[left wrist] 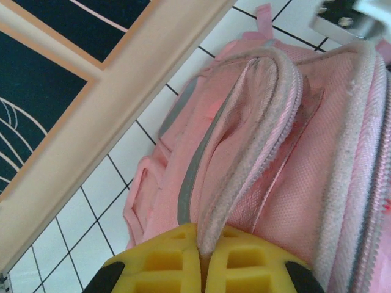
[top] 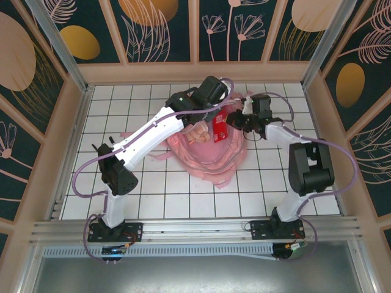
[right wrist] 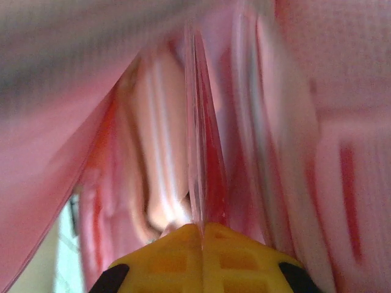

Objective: Pack the student bag

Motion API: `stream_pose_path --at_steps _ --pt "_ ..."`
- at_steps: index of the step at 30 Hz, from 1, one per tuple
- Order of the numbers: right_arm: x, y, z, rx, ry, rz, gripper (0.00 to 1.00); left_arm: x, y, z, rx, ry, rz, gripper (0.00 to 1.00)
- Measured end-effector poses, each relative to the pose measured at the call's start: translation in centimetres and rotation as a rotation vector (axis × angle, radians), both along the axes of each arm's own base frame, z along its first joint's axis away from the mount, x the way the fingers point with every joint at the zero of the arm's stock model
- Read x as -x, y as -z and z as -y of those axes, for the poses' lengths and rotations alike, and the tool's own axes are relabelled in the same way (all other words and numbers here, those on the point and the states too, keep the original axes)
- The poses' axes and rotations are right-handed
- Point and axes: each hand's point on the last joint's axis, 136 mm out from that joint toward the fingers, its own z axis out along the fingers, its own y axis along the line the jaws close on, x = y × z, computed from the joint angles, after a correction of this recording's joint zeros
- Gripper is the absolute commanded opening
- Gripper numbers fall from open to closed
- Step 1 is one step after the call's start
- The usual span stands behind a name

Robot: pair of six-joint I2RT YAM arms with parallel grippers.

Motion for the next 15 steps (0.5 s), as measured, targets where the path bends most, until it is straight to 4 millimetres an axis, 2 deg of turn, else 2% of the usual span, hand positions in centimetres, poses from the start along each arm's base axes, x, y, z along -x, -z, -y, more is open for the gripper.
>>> stream_pose_path --at_steps 1,3,7,10,15 --pt "-0.7 0.2 0.2 0.024 0.013 0.01 0.28 0.0 0.1 0.1 0.002 0.003 -0.003 0.0" --pt "-1.6 0.8 0.5 0.086 0.027 0.042 0.38 0.0 0.3 0.2 0.003 0.008 -0.01 0.0" --pt "-1.4 0.8 0.7 0.164 0.041 0.082 0.43 0.2 0.7 0.6 0.017 0.014 -0.027 0.0" --pt "0.4 -0.1 1.5 0.19 0.085 0.085 0.43 0.2 0.7 0.7 0.026 0.011 -0.031 0.0" --pt "5.5 -1.0 3.5 0.129 0.223 0.021 0.39 0.3 0.7 0.8 0.035 0.01 -0.036 0.0"
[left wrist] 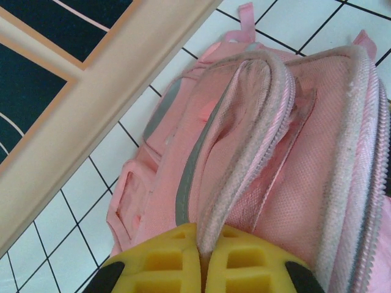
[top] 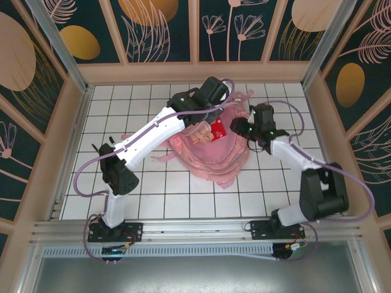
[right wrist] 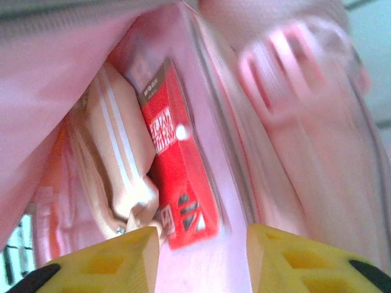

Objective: Pack the student bag

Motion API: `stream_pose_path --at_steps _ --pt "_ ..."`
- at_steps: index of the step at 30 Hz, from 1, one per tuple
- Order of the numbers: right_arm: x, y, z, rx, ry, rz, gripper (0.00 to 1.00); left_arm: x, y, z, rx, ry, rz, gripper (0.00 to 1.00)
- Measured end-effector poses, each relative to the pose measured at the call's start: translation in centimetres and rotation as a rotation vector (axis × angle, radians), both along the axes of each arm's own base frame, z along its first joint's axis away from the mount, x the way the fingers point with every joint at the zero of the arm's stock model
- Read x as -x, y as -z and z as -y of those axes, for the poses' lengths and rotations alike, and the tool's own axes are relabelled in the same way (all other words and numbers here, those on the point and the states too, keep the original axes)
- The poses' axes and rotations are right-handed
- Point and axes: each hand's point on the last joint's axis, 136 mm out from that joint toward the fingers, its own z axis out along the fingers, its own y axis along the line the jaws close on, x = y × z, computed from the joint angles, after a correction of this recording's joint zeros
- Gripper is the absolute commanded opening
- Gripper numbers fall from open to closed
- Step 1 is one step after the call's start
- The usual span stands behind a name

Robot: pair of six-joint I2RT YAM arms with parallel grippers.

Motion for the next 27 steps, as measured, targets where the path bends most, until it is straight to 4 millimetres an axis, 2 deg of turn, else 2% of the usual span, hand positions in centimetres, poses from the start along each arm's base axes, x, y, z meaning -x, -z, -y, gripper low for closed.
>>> stream_pose_path --at_steps 3,5,9,12,17,19,25,27 --pt "3.2 1.6 -0.5 -0.081 0.06 -0.083 0.38 0.0 0.0 0.0 0.003 -0.002 -0.001 0.0" --pt "4.8 2.8 -1.6 -0.112 0.076 -0.142 0.39 0.0 0.0 0.0 0.004 0.0 -0.003 0.0" --pt "5.9 3.0 -4.0 -0.145 0.084 -0.173 0.34 0.0 0.0 0.1 0.006 -0.001 -0.004 0.0" --pt "5.0 3.9 -4.4 -0.168 0.136 -0.185 0.32 0.0 0.0 0.1 0.007 -0.001 -0.004 0.0" --pt "3.5 7.8 -5.2 -0.167 0.199 -0.236 0.32 0.1 0.1 0.2 0.011 0.005 -0.008 0.0" --pt "2.6 8.6 -5.5 -0.162 0.21 -0.232 0.25 0.1 0.1 0.2 0.012 0.007 -0.01 0.0" --pt "-0.4 8.5 -5.7 -0.182 0.237 -0.168 0.02 0.3 0.9 0.5 0.02 0.016 -0.03 0.0" --pt "-1.5 7.8 -5.4 -0.197 0.251 -0.145 0.0 0.3 1.4 0.7 0.02 0.021 -0.037 0.0"
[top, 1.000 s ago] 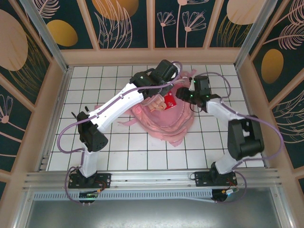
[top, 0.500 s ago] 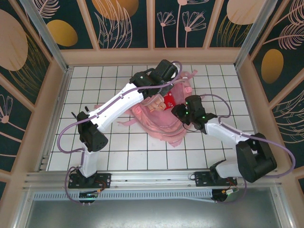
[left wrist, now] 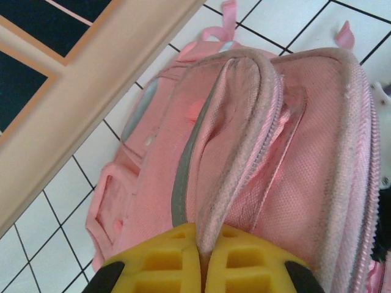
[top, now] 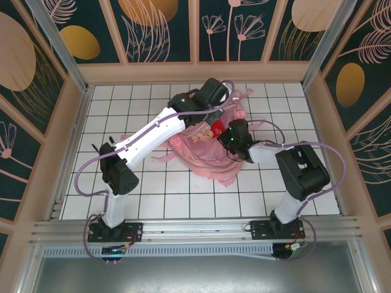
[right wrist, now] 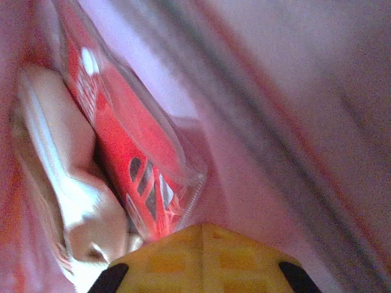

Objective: Pack the student bag

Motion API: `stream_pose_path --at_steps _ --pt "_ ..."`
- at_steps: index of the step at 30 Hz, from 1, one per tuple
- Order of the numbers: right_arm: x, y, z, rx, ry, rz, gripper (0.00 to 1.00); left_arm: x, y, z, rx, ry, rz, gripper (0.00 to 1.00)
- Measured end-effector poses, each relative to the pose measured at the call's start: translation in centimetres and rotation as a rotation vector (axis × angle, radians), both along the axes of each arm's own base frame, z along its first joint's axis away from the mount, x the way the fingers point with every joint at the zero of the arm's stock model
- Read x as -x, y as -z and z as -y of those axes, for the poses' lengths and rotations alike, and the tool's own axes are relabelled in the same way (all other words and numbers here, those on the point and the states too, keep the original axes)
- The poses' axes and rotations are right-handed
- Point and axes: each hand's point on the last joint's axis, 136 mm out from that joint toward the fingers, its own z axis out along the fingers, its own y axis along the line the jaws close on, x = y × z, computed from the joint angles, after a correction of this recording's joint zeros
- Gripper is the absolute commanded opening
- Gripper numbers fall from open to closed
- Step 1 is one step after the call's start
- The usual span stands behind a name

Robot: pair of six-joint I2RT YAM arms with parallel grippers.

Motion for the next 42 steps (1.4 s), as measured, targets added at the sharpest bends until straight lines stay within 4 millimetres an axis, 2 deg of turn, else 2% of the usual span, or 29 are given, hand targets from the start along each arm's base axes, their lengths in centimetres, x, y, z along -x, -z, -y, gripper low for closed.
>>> stream_pose_path --at_steps 5,7,14,24,27,33,37,39,42 --pt "-2.6 -2.4 0.1 -0.038 0.023 0.072 0.0 0.4 0.1 -0.1 0.011 0.013 -0.006 0.0" --pt "-3.5 -2.8 0.0 -0.057 0.023 0.094 0.0 0.5 -0.1 -0.1 0.019 0.016 -0.004 0.0" --pt "-5.1 -0.4 0.6 -0.066 0.037 0.085 0.0 1.1 -0.1 0.1 0.036 0.04 -0.022 0.0" --pt "-7.9 0.6 0.5 -0.059 0.002 0.162 0.07 1.3 0.3 0.7 0.062 0.064 -0.044 0.0" --pt "-8.5 0.3 0.2 -0.051 -0.04 0.212 0.08 1.3 0.7 0.7 0.061 0.067 -0.052 0.0" --pt "-9.3 -2.2 -1.3 -0.077 -0.15 0.336 0.12 1.8 1.1 0.6 0.086 0.066 -0.067 0.0" --pt "-9.0 -3.8 -1.8 -0.103 -0.195 0.39 0.18 2.0 1.1 0.3 0.118 0.055 -0.057 0.0" --pt "-7.6 -4.6 -1.1 -0.117 -0.192 0.394 0.22 2.2 1.3 0.2 0.128 0.058 -0.051 0.0" --pt "-3.9 -6.8 1.1 -0.143 -0.16 0.409 0.26 2.3 1.6 0.3 0.144 0.065 -0.047 0.0"
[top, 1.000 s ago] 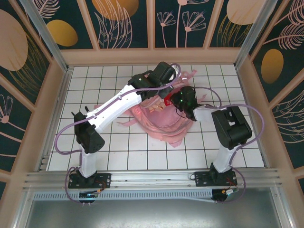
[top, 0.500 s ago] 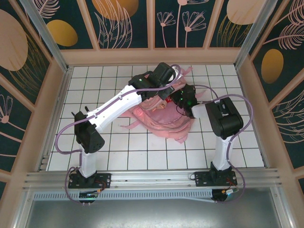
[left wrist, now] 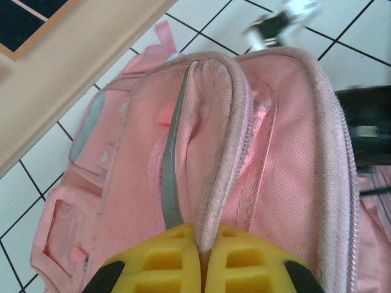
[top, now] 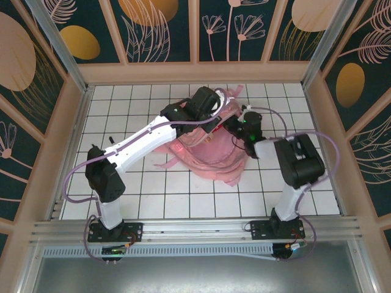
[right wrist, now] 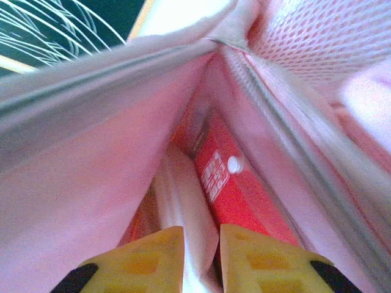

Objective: Pack the student bag

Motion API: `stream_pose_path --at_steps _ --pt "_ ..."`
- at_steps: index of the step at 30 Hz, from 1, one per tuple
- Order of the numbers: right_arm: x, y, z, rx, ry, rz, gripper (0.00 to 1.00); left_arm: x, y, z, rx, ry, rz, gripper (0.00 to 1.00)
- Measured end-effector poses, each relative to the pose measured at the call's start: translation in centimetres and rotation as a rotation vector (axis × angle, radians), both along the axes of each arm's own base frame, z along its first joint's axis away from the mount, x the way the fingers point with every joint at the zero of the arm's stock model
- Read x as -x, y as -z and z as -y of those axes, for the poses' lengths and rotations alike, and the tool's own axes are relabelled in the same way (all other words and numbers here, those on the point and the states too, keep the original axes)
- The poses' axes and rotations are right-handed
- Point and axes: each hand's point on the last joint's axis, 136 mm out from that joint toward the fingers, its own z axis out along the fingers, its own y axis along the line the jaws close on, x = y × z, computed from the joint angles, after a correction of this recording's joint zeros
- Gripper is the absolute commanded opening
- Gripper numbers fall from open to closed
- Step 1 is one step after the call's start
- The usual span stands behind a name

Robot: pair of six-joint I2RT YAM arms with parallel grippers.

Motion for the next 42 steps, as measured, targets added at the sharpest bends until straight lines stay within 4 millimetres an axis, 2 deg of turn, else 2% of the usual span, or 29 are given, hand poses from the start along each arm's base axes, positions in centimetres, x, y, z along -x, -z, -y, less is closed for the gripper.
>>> stream_pose_path --at_steps 3,5,7,10,12,15,17,19,21,24,27,30,31,32,35,39,42 --pt "3.5 -3.0 2.1 -0.019 0.041 0.034 0.29 0.0 0.2 0.4 0.018 0.009 -0.003 0.0" --pt "5.4 -4.6 3.1 -0.022 0.065 0.052 0.3 0.2 0.3 0.7 0.03 0.023 -0.014 0.18" --pt "7.0 -5.9 4.2 -0.01 0.087 0.057 0.32 0.4 0.4 1.5 0.059 0.055 -0.029 0.41" --pt "8.9 -6.2 5.8 0.035 0.124 0.024 0.34 0.7 0.2 2.9 0.095 0.116 -0.041 0.53" --pt "9.9 -5.8 6.5 0.074 0.13 -0.008 0.36 0.6 -0.4 3.0 0.091 0.13 -0.024 0.56" --pt "11.5 -3.8 6.6 0.147 0.095 -0.085 0.4 -0.6 -2.3 2.3 0.117 0.122 0.003 0.6" --pt "12.6 -2.2 5.8 0.191 0.038 -0.138 0.41 -2.3 -3.1 0.8 0.139 0.078 0.015 0.63" --pt "13.6 -0.6 4.3 0.231 -0.043 -0.19 0.39 -4.7 -3.1 -1.6 0.151 0.016 0.017 0.62" --pt "14.2 0.9 2.7 0.257 -0.121 -0.234 0.37 -6.8 -2.0 -3.8 0.157 -0.041 0.004 0.62" --pt "14.6 3.4 1.4 0.285 -0.181 -0.302 0.31 -10.0 2.1 -6.2 0.139 -0.127 -0.027 0.61" --pt "14.1 5.8 1.5 0.318 -0.183 -0.367 0.25 -11.8 9.3 -7.5 0.054 -0.196 -0.097 0.6" --pt "12.3 6.8 2.0 0.334 -0.171 -0.398 0.23 -11.0 17.1 -8.4 -0.043 -0.226 -0.201 0.57" --pt "11.5 6.7 2.2 0.334 -0.162 -0.398 0.22 -10.8 18.5 -8.5 -0.046 -0.234 -0.216 0.56" --pt "10.6 6.7 2.6 0.331 -0.152 -0.399 0.22 -10.7 19.0 -8.6 -0.035 -0.244 -0.221 0.56" --pt "7.8 6.7 4.2 0.329 -0.116 -0.39 0.22 -9.7 18.4 -8.5 0.03 -0.248 -0.227 0.55" --pt "3.6 7.2 6.7 0.333 -0.055 -0.368 0.21 -5.6 18.6 -8.7 0.075 -0.221 -0.283 0.55" --pt "0.5 7.1 8.5 0.33 -0.005 -0.332 0.24 -1.9 18.2 -7.0 0.105 -0.153 -0.341 0.55"
